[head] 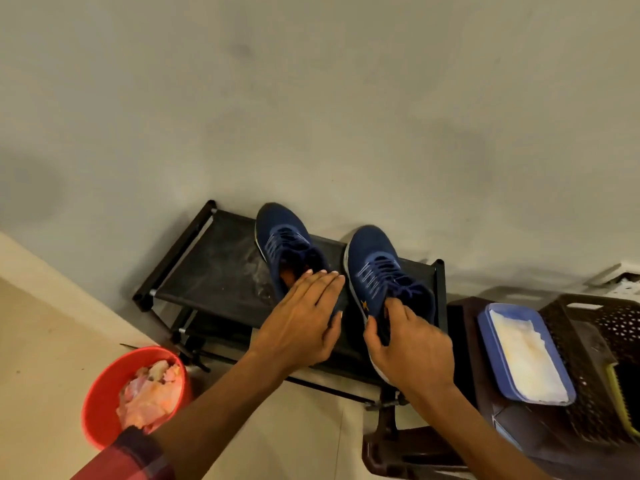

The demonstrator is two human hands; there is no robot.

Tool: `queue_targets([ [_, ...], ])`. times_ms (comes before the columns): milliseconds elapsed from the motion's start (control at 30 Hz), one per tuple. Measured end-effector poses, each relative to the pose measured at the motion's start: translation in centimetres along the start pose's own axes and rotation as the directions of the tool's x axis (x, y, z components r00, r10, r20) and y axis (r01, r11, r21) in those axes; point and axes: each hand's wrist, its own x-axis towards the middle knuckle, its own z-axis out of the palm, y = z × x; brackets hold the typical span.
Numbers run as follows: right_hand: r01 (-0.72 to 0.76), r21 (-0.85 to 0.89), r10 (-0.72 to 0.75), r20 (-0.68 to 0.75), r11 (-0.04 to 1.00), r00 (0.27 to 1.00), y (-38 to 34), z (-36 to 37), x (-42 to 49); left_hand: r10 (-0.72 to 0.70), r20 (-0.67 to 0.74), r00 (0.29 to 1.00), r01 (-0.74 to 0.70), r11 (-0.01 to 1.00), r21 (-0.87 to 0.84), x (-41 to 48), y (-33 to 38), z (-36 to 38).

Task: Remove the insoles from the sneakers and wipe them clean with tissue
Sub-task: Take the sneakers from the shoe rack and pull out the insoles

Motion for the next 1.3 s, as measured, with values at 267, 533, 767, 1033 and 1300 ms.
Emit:
queue_targets([
  [267,0.052,-0.119,-0.057,-0.041,0.992,0.998,-0.4,1.2,-0.1,0.234,-0.098,0.967,-0.199,0.938,0.283,0.4,2.1,2.8],
  [533,0.095,-0.007,-0.094,0.099,0.995,0.991,0.8,1.2,-1.0,0.276,-0.004,0.961,-0.267,0.933,0.242,1.2,3.9,4.5],
  [767,0.104,-0.002,-0.104,-0.077,0.995,0.992,3.2,-5.5,-3.9,0.237,-0.098,0.966,-0.227,0.968,0.106,1.5,9.8,-0.5],
  [1033,-0.075,-0.172,0.017,-0.319,0.982,0.948,14.0,-16.3,-13.5,0.453,-0.326,0.830,-0.490,0.871,-0.038,4.4,26.8,-1.9],
  [1300,-0.387,-0.284,0.274,-0.365,0.878,0.890,28.9,-17.5,-29.6,0.571,-0.360,0.738,-0.665,0.704,-0.249,2.3,47.1,7.6],
])
